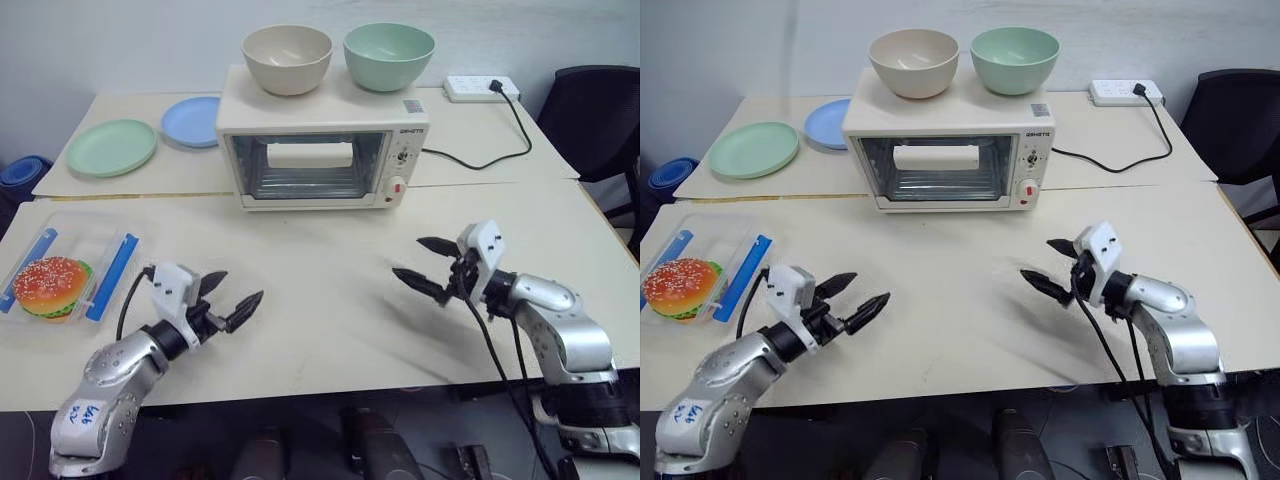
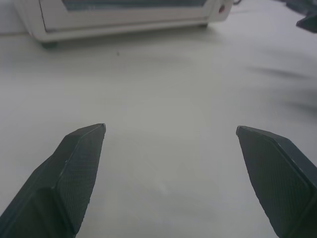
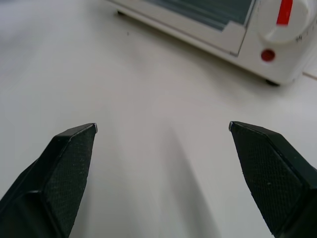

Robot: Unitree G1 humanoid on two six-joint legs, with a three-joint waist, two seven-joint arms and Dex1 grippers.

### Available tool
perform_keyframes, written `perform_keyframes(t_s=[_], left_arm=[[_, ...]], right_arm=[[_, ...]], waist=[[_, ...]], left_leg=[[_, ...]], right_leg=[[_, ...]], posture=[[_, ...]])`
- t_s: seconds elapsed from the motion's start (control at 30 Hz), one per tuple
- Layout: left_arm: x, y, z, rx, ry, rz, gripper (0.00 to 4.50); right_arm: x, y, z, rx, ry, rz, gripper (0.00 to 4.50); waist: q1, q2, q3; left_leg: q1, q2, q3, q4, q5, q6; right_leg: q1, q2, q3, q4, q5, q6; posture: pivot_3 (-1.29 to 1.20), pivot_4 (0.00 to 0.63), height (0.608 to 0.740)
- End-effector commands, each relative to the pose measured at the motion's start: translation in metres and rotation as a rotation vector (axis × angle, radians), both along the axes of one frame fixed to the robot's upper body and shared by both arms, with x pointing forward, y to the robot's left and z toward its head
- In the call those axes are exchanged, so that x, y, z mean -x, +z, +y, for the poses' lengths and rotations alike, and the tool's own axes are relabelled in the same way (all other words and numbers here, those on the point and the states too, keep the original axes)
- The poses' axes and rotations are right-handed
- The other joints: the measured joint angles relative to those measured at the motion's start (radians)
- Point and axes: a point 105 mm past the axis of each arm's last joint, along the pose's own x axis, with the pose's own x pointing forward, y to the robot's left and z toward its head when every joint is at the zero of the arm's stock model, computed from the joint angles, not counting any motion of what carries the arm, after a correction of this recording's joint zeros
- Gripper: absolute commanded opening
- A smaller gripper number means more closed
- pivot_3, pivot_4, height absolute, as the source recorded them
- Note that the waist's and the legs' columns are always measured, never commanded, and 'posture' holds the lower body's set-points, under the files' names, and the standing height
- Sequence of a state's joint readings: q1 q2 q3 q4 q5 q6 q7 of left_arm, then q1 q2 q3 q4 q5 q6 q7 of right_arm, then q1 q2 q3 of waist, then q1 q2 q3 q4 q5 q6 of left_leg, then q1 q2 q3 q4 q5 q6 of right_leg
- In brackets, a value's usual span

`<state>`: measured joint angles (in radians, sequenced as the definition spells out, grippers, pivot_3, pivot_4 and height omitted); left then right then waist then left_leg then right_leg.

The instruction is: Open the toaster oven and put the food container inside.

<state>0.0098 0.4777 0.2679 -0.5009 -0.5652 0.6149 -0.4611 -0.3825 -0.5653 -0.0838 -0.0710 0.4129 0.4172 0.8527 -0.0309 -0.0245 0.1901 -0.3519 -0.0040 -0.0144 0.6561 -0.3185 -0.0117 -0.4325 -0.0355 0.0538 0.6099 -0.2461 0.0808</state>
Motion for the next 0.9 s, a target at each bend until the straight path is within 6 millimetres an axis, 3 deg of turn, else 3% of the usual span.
perform_keyframes(t_s=[0.03, 0.23, 0.5, 0.67, 0.9], left_arm=[[0.006, 0.03, -0.005, 0.03, -0.086, -0.065, 4.5], [0.01, 0.078, -0.011, 0.011, -0.197, -0.144, 4.5], [0.012, 0.1, 0.002, -0.045, -0.159, -0.197, 4.5], [0.011, 0.105, 0.007, -0.046, -0.114, -0.228, 4.5], [0.004, 0.109, 0.017, -0.043, -0.049, -0.246, 4.5]], right_arm=[[-0.006, 0.026, 0.016, -0.047, 0.056, -0.055, 4.46], [-0.036, 0.065, 0.048, -0.091, 0.12, -0.14, 4.46], [-0.064, 0.081, 0.079, -0.078, 0.169, -0.191, 4.46], [-0.061, 0.087, 0.094, -0.081, 0.241, -0.218, 4.46], [-0.04, 0.088, 0.105, -0.091, 0.346, -0.245, 4.46]], waist=[[-0.001, 0.0, 0.0], [-0.001, -0.001, 0.001], [-0.003, -0.001, 0.001], [0.0, -0.001, 0.001], [-0.001, -0.001, 0.001]], left_leg=[[0.0, 0.0, 0.0, 0.0, 0.0, 0.0], [-0.003, 0.001, 0.0, 0.001, 0.0, -0.001], [-0.008, 0.0, 0.001, -0.002, 0.0, -0.001], [-0.011, 0.0, 0.0, -0.003, 0.0, -0.002], [-0.017, 0.0, -0.003, -0.003, 0.0, -0.002]], right_leg=[[0.0, 0.001, 0.0, 0.0, 0.0, 0.0], [-0.005, 0.001, 0.0, 0.002, 0.0, 0.0], [-0.012, -0.001, 0.0, 0.002, 0.0, 0.0], [-0.013, -0.002, -0.001, 0.002, 0.0, 0.0], [-0.017, -0.003, -0.004, 0.002, 0.0, 0.0]], posture=[[0.0, 0.15, 0.74], [0.0, 0.15, 0.74], [0.0, 0.15, 0.74], [0.0, 0.15, 0.74], [0.0, 0.15, 0.74]])
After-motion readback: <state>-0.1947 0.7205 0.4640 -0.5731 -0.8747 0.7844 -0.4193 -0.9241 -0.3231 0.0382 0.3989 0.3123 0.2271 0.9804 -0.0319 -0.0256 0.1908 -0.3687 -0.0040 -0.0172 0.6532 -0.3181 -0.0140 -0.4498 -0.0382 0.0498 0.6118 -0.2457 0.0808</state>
